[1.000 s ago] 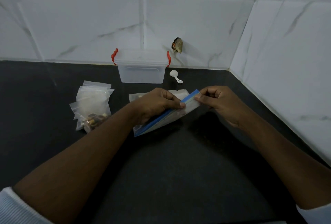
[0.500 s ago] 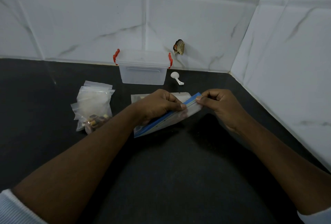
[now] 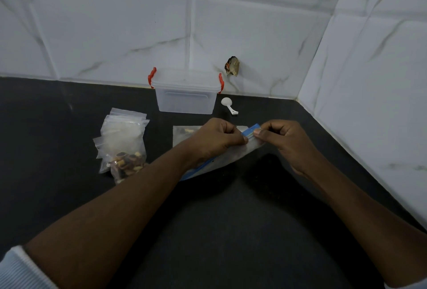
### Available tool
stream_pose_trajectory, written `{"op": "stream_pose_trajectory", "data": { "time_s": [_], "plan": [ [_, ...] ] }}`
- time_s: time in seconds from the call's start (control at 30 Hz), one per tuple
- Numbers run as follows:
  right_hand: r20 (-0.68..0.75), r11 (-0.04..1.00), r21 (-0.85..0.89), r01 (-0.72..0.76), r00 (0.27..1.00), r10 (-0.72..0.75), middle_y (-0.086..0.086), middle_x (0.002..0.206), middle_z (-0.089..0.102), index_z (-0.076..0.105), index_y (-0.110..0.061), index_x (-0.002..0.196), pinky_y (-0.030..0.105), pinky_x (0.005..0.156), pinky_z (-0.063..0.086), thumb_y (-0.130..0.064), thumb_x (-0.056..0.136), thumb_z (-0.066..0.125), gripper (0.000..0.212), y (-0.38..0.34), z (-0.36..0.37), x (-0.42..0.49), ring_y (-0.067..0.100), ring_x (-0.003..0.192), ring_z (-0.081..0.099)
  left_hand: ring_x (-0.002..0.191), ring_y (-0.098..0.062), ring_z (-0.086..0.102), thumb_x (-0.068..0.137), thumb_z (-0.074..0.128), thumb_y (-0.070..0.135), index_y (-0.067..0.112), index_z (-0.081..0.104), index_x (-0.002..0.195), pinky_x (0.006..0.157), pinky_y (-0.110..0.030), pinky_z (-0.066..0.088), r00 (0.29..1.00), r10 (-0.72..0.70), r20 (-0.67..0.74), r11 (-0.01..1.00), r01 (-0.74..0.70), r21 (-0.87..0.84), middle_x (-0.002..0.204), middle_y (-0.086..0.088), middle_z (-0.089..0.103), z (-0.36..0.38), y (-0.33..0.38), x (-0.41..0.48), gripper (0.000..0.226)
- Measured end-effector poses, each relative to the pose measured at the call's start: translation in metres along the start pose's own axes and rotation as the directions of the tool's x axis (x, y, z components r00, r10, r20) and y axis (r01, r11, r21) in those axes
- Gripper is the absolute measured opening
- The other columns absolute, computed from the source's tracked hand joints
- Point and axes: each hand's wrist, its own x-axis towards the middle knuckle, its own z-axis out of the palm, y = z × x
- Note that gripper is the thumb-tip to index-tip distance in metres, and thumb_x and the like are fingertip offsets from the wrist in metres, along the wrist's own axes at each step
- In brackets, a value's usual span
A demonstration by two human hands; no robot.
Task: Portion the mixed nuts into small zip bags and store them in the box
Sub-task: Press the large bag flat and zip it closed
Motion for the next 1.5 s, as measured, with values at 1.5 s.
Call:
{"op": "stream_pose_trajectory", "data": {
  "time_s": [1.5],
  "plan": [
    [0.135,0.979,-0.205,-0.017,0.99,0.046,-0.005,0.091,0.076,0.076,-0.021,0.097,0.023,0.075,0.057,-0.024,0.096,0.069,0.008,-0.006,-0.004,-0.002,0.013,0.085,0.07,0.072,-0.01,0.072,0.08,0.08,0.0,0.013,0.067,0.114,0.063,-0.019,0.054,0.99,-0.041,0.132,0.996,0.051,-0.076,0.08,-0.003,0.076,-0.019,0.013,-0.009,0.039]
  ]
}}
